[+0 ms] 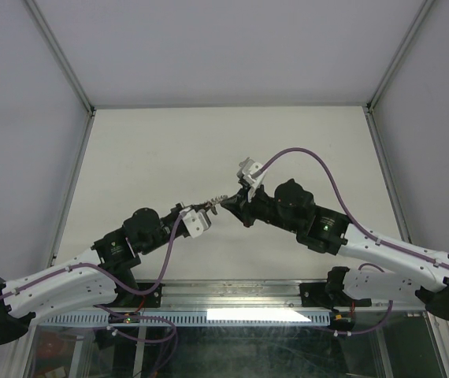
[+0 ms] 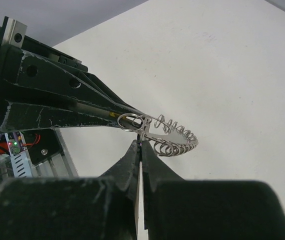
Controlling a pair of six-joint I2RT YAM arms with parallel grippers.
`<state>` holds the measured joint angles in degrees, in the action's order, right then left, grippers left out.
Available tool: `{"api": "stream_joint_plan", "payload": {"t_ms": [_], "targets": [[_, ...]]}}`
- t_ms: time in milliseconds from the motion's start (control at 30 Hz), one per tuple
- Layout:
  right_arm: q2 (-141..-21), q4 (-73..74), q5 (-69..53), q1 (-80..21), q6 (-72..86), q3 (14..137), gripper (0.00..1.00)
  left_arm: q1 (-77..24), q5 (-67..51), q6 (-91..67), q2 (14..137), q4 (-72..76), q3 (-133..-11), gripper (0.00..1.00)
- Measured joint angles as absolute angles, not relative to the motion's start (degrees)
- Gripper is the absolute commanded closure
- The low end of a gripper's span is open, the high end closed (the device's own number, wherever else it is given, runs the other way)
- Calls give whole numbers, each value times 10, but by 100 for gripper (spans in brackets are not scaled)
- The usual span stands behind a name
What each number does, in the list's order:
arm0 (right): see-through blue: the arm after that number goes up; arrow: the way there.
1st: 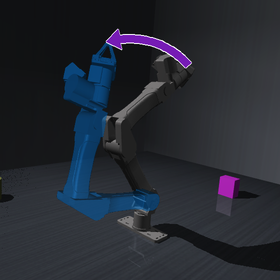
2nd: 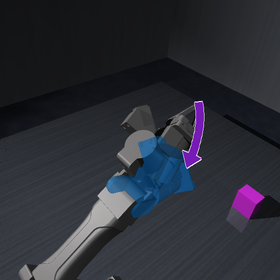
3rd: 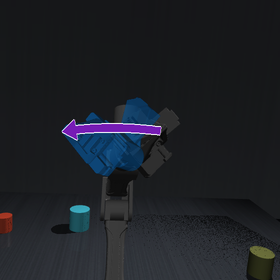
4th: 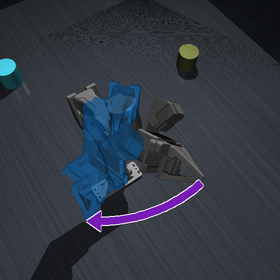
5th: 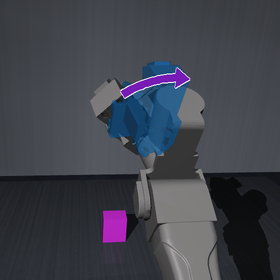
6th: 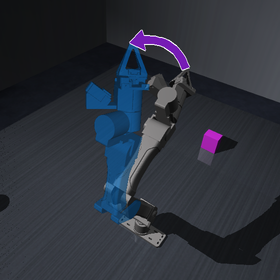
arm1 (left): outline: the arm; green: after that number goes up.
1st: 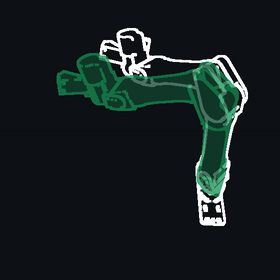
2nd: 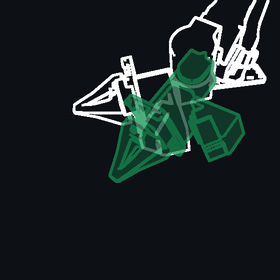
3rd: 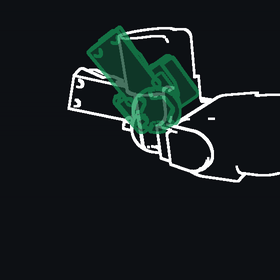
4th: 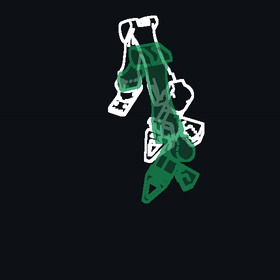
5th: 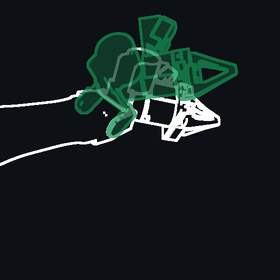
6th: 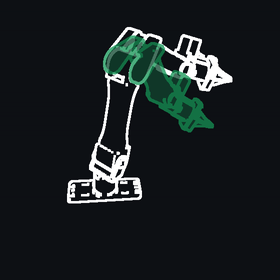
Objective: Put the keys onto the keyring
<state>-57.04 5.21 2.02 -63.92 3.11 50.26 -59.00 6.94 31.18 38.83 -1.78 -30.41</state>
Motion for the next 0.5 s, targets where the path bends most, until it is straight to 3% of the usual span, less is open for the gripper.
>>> {"api": "stream_joint_plan", "payload": {"t_ms": [500], "targets": [[-580,65,-4,-632,47,503,95,-593,72,311,389,-34,-305,100]]}}
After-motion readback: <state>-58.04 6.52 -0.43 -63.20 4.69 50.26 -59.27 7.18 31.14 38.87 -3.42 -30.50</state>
